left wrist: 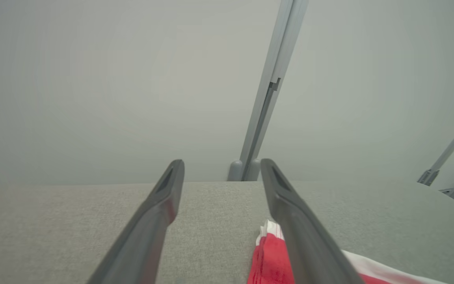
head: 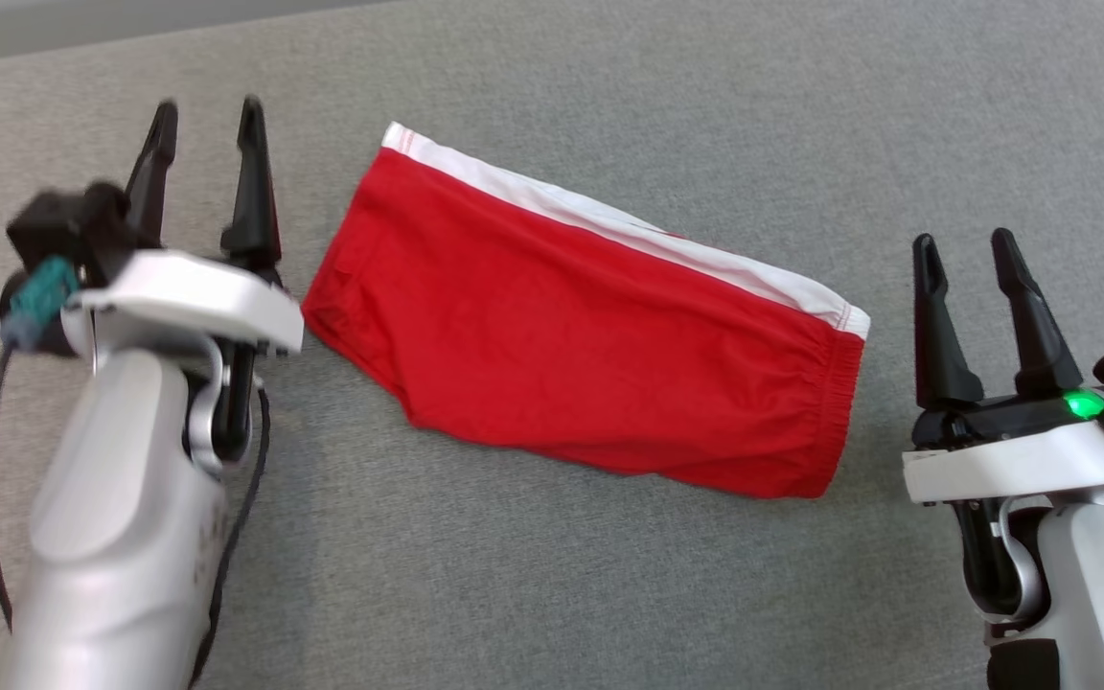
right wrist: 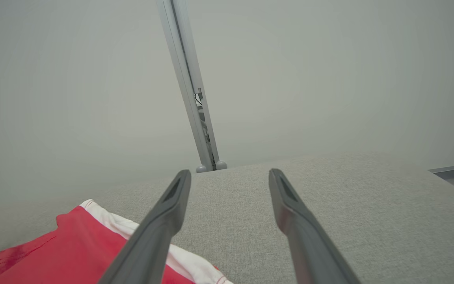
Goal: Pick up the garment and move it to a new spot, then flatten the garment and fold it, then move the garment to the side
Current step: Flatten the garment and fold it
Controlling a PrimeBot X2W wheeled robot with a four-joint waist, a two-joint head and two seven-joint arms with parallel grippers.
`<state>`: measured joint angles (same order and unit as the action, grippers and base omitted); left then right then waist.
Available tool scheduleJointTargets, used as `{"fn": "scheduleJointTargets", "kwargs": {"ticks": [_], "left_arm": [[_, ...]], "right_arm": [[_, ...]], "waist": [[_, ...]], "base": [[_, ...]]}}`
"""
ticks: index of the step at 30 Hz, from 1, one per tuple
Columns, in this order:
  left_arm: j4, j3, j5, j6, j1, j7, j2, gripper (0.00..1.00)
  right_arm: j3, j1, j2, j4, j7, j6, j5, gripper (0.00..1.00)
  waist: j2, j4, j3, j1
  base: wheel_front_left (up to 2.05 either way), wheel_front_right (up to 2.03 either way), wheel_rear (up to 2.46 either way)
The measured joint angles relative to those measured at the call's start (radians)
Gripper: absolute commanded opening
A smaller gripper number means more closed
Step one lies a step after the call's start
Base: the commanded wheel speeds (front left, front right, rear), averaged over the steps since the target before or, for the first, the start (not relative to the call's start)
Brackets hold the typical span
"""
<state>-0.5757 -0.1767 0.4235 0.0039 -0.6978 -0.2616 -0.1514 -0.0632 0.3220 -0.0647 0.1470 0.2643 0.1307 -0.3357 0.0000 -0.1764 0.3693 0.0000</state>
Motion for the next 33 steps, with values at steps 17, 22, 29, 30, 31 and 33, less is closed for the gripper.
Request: {"fn": "scheduleJointTargets", "kwargs": {"ticks": [17, 22, 29, 30, 31, 33], "left_arm": [[0.367, 0.077, -0.051, 0.155, 0.407, 0.021, 0.0, 1.0], [0.384, 0.06, -0.058, 0.156, 0.427, 0.053, -0.019, 1.0], [0.402, 0.043, -0.067, 0.161, 0.43, 0.079, -0.026, 1.0], [0.402, 0.04, -0.067, 0.161, 0.43, 0.082, -0.027, 1.0], [0.402, 0.038, -0.067, 0.161, 0.43, 0.084, -0.028, 1.0], [0.402, 0.034, -0.067, 0.161, 0.429, 0.086, -0.029, 1.0]], "right_arm": [[0.05, -0.069, -0.019, 0.034, 0.0, 0.0, 0.07, 1.0], [0.05, -0.079, -0.019, 0.05, 0.0, 0.0, 0.078, 1.0], [0.054, -0.082, -0.024, 0.063, 0.0, 0.0, 0.081, 1.0], [0.055, -0.082, -0.023, 0.063, 0.0, 0.0, 0.081, 1.0], [0.055, -0.082, -0.023, 0.063, 0.0, 0.0, 0.081, 1.0], [0.056, -0.082, -0.023, 0.065, 0.0, 0.0, 0.081, 1.0]], "waist": [[0.0, 0.048, -0.097, 0.0], [0.0, 0.051, -0.103, 0.0], [0.0, 0.053, -0.105, 0.0], [0.0, 0.054, -0.104, 0.0], [0.0, 0.054, -0.102, 0.0], [0.0, 0.054, -0.1, 0.0]], "base": [[0.0, 0.0, 0.0], [0.0, 0.0, 0.0], [0.0, 0.0, 0.0], [0.0, 0.0, 0.0], [0.0, 0.0, 0.0], [0.0, 0.0, 0.0]]}}
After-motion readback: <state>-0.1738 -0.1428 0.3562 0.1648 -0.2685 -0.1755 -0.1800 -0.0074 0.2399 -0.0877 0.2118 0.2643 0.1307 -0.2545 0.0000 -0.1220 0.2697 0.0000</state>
